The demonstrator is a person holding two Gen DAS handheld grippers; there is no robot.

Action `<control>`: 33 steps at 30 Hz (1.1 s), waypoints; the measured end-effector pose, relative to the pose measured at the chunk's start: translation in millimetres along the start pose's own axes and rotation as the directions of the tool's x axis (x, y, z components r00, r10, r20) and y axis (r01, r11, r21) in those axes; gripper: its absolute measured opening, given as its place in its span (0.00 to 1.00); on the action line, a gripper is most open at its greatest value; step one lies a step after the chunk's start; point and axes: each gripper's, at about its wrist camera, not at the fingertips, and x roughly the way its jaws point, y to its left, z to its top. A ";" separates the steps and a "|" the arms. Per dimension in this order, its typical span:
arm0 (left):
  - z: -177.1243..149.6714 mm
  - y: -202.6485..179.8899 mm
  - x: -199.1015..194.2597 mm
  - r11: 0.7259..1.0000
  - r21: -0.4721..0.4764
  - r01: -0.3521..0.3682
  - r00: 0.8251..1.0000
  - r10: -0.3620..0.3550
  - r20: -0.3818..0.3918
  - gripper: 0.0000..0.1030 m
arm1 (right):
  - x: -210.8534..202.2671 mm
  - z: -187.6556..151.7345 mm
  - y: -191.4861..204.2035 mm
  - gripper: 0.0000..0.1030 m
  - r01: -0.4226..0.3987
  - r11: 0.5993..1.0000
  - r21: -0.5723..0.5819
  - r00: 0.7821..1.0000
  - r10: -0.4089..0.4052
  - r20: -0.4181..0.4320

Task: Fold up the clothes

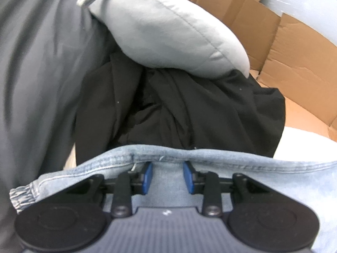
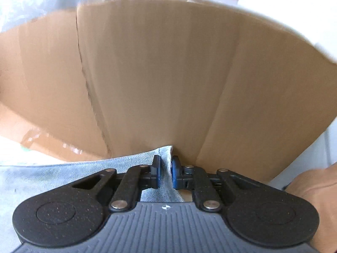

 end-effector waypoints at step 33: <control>9.3 40.3 -8.4 0.996 -0.029 -0.088 0.995 0.086 -0.045 0.31 | -13.9 -19.5 137.2 0.26 -0.236 0.972 -0.006 0.961 0.232 -0.152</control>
